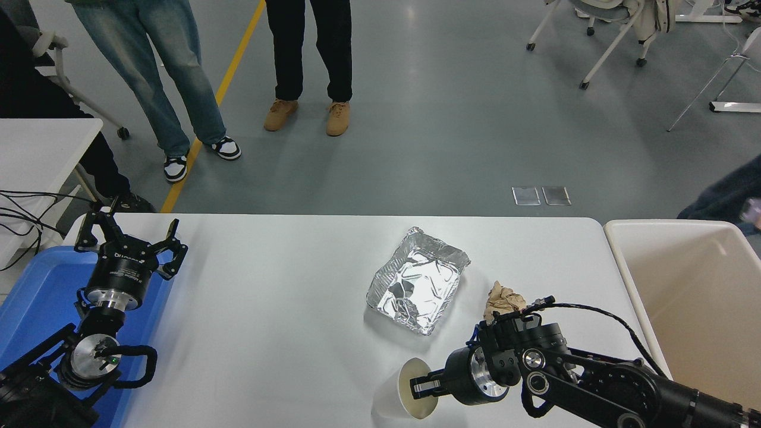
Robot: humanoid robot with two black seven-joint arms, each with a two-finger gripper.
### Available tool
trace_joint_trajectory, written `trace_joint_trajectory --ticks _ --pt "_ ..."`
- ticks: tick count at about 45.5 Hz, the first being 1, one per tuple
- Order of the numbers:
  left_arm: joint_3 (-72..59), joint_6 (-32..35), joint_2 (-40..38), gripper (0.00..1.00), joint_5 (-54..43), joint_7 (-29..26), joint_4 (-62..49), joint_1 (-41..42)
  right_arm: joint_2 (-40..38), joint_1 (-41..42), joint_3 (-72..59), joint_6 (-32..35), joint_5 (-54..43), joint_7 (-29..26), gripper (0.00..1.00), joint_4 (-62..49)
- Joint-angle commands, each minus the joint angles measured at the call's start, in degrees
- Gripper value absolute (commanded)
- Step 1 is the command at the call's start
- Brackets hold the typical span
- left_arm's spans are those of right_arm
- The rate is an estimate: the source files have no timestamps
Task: Clean the table surface
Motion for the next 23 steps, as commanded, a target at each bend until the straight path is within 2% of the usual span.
trace_joint_trajectory --ticks 1,6,23 --pt "0.0 0.0 0.0 0.99 0.0 0.0 0.0 0.0 -3.4 2.3 -0.2 3.4 1.2 -0.2 0.00 1.5" --pt "0.0 0.0 0.0 0.99 0.0 0.0 0.0 0.0 -4.9 3.5 -0.1 3.9 2.3 -0.2 0.00 2.2" --pt "0.0 0.0 0.0 0.99 0.0 0.0 0.0 0.0 -13.5 9.2 0.7 12.2 18.1 -0.5 0.00 8.4"
